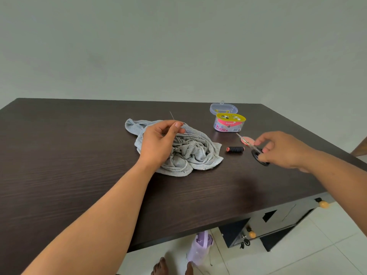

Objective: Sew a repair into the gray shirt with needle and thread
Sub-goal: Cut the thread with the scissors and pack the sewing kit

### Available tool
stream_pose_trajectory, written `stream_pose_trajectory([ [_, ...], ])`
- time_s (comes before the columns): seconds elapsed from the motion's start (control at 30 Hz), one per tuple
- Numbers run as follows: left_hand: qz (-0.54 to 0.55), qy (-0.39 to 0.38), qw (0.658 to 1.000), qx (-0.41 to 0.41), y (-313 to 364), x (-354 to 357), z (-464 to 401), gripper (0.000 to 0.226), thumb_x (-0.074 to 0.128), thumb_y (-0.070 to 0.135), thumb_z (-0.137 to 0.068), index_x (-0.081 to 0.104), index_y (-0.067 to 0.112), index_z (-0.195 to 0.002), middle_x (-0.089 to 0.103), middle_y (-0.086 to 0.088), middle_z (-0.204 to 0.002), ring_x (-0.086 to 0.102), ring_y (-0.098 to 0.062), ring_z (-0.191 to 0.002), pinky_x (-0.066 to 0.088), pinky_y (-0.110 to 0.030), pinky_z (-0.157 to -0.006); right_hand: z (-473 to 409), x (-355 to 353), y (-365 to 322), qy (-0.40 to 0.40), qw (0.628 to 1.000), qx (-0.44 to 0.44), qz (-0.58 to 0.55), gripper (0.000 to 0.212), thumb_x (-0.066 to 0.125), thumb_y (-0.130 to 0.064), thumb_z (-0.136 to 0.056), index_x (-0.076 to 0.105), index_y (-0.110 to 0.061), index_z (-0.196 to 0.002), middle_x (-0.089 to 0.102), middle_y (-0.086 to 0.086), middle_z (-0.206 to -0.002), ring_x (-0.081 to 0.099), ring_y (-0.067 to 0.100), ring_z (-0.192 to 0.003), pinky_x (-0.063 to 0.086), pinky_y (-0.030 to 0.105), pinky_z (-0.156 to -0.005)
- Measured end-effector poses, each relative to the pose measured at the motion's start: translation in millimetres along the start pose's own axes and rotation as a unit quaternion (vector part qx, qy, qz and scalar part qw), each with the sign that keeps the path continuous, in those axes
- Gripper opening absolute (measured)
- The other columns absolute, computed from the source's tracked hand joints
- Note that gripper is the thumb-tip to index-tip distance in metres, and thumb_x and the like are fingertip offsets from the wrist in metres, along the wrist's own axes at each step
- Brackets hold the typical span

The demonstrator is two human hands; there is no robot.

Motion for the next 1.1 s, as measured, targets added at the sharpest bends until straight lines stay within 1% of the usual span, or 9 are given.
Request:
stream_pose_trajectory([
  [0.07, 0.002, 0.000, 1.000, 0.000, -0.8, 0.0, -0.2, 0.021, 0.062, 0.030, -0.100, 0.077, 0.018, -0.109, 0.076, 0.019, -0.081, 0.054, 0.004, -0.059, 0.043, -0.005, -0.054, 0.7, -2.9, -15.5, -0.002, 1.000, -0.018, -0.013, 0.035, 0.077, -0.014, -0.077, 0.071, -0.023, -0.110, 0.065, -0.003, -0.090, 0.057, 0.005, -0.073, 0.038, 0.021, -0.060],
  [0.13, 0.005, -0.002, 1.000, -0.001, -1.5, -0.7, -0.8, 0.020, 0.062, 0.031, -0.100, 0.077, 0.020, -0.108, 0.076, 0.020, -0.081, 0.055, -0.006, -0.065, 0.045, -0.006, -0.055, 1.5, -7.6, -30.9, -0.008, 0.999, -0.036, -0.003, 0.036, 0.082, -0.024, -0.073, 0.074, -0.027, -0.109, 0.065, -0.005, -0.090, 0.055, -0.003, -0.074, 0.041, 0.020, -0.063],
  [0.27, 0.017, -0.016, 1.000, 0.007, -3.4, -1.0, -2.2, 0.015, 0.063, 0.030, -0.100, 0.077, 0.026, -0.103, 0.078, 0.015, -0.090, 0.058, -0.019, -0.074, 0.049, -0.011, -0.060, 9.1, -15.4, -65.1, -0.059, 0.994, -0.078, 0.041, 0.049, 0.089, -0.054, -0.058, 0.074, -0.034, -0.101, 0.070, -0.005, -0.099, 0.064, 0.011, -0.099, 0.052, 0.034, -0.090],
  [0.33, 0.019, -0.019, 1.000, 0.009, -4.9, -1.2, -2.7, 0.014, 0.063, 0.030, -0.100, 0.076, 0.028, -0.101, 0.078, 0.015, -0.090, 0.056, -0.020, -0.070, 0.049, -0.014, -0.060, 11.4, -16.4, -80.4, -0.075, 0.987, -0.114, 0.085, 0.052, 0.088, -0.056, -0.058, 0.073, -0.035, -0.103, 0.067, -0.010, -0.098, 0.063, 0.007, -0.098, 0.051, 0.029, -0.085],
  [0.43, 0.019, -0.018, 1.000, 0.009, -6.4, -1.7, -3.0, 0.013, 0.063, 0.030, -0.100, 0.076, 0.029, -0.100, 0.078, 0.016, -0.089, 0.057, -0.020, -0.073, 0.048, -0.012, -0.061, 13.4, -13.9, -99.0, -0.083, 0.976, -0.160, 0.121, 0.042, 0.085, -0.057, -0.060, 0.073, -0.036, -0.095, 0.065, -0.009, -0.084, 0.061, 0.009, -0.081, 0.046, 0.026, -0.069],
  [0.53, 0.014, -0.011, 1.000, 0.008, -3.3, -2.3, -1.5, 0.015, 0.063, 0.029, -0.100, 0.077, 0.024, -0.103, 0.078, 0.015, -0.085, 0.063, 0.001, -0.072, 0.047, -0.006, -0.063, 14.7, -9.9, -110.8, -0.084, 0.972, -0.180, 0.124, 0.043, 0.084, -0.057, -0.061, 0.074, -0.034, -0.095, 0.067, -0.010, -0.085, 0.063, 0.011, -0.084, 0.052, 0.031, -0.074],
  [0.6, 0.002, -0.006, 1.000, 0.009, -0.6, -2.2, 0.4, 0.017, 0.062, 0.028, -0.100, 0.077, 0.021, -0.105, 0.076, 0.015, -0.086, 0.061, 0.013, -0.067, 0.044, -0.003, -0.063, 14.7, -6.5, -115.0, -0.087, 0.971, -0.187, 0.123, 0.043, 0.083, -0.056, -0.064, 0.073, -0.033, -0.098, 0.062, -0.015, -0.080, 0.059, 0.005, -0.078, 0.046, 0.024, -0.066],
  [0.87, -0.008, -0.008, 1.000, 0.017, 2.9, -3.0, 3.0, 0.018, 0.061, 0.027, -0.101, 0.076, 0.018, -0.107, 0.076, 0.013, -0.091, 0.057, 0.014, -0.054, 0.041, -0.002, -0.059, 7.4, 3.2, -119.1, -0.071, 0.966, -0.215, 0.126, 0.048, 0.082, -0.056, -0.066, 0.074, -0.033, -0.107, 0.053, -0.014, -0.063, 0.050, 0.003, -0.062, 0.034, 0.020, -0.057],
  [1.1, -0.012, -0.011, 1.000, 0.014, 4.5, -3.2, 2.3, 0.020, 0.062, 0.028, -0.101, 0.077, 0.017, -0.108, 0.076, 0.015, -0.089, 0.064, 0.018, -0.085, 0.042, 0.001, -0.070, 4.2, 7.7, -119.7, -0.075, 0.964, -0.228, 0.115, 0.045, 0.083, -0.051, -0.070, 0.075, -0.031, -0.109, 0.049, -0.014, -0.059, 0.047, 0.003, -0.057, 0.031, 0.018, -0.054],
])
Point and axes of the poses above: each hand's wrist, its own z-axis away from the middle knuckle, its own x-axis out of the palm, y = z × x, the point moved 3 cm from there along -z, towards the middle knuckle
